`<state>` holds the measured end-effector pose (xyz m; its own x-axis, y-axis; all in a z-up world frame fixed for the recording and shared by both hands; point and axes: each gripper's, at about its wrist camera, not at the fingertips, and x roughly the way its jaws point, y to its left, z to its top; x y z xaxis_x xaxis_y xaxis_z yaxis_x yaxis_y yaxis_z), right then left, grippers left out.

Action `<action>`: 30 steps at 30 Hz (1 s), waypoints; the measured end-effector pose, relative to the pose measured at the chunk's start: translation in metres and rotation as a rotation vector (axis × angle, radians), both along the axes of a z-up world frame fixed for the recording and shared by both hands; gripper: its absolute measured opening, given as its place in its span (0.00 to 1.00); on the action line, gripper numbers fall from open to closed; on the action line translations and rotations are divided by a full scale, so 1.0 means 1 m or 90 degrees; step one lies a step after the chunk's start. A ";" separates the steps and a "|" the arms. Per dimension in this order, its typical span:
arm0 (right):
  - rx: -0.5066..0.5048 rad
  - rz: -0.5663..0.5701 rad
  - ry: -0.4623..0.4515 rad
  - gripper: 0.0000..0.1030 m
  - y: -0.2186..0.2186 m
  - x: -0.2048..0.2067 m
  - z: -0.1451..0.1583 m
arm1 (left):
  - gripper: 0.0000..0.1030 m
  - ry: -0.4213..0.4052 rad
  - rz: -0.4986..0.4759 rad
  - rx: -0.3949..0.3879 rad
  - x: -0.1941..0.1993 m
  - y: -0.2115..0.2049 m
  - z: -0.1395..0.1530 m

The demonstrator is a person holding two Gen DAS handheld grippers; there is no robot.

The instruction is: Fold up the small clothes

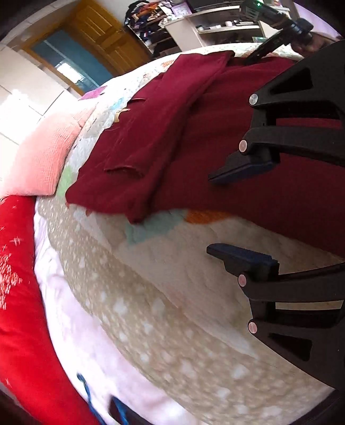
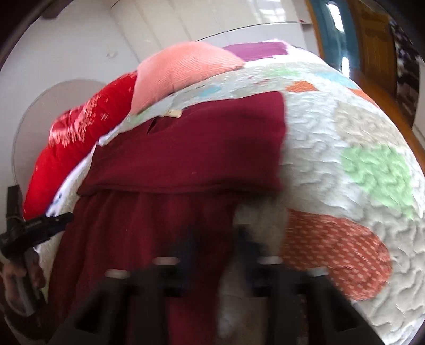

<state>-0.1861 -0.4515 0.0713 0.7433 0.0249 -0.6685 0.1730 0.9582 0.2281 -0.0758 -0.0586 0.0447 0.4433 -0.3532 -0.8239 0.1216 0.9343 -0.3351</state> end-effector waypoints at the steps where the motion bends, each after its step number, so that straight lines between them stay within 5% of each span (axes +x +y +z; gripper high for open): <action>1: -0.021 -0.002 0.000 0.08 0.004 0.002 0.002 | 0.45 -0.001 0.001 0.002 -0.006 0.003 0.002; 4: -0.091 -0.015 -0.008 0.07 0.011 -0.008 0.013 | 0.45 0.002 -0.002 0.005 -0.024 0.014 0.004; 10: -0.085 -0.085 0.020 0.00 -0.013 -0.022 0.013 | 0.45 0.015 -0.022 0.010 -0.053 0.018 -0.004; 14: 0.048 -0.046 -0.021 0.01 -0.018 -0.059 0.020 | 0.45 0.018 -0.025 0.002 -0.067 0.026 -0.003; 18: 0.060 0.039 0.006 0.40 0.005 -0.100 0.017 | 0.45 0.027 -0.026 -0.002 -0.082 0.036 -0.004; 24: 0.108 0.075 0.033 0.42 0.023 -0.141 -0.019 | 0.55 0.022 -0.030 -0.004 -0.096 0.037 -0.012; 26: 0.090 0.064 0.005 0.38 0.030 -0.143 -0.022 | 0.56 0.020 -0.025 0.014 -0.098 0.031 -0.011; 28: 0.062 0.071 0.001 0.08 0.039 -0.139 -0.018 | 0.56 0.031 -0.030 0.023 -0.100 0.029 -0.009; 30: 0.029 0.070 -0.014 0.08 0.048 -0.141 -0.009 | 0.56 0.041 -0.039 0.017 -0.103 0.032 -0.007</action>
<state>-0.3266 -0.4037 0.0627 0.7487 0.1370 -0.6486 0.0626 0.9594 0.2749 -0.1783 -0.0271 0.0379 0.3672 -0.3556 -0.8595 0.1572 0.9345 -0.3194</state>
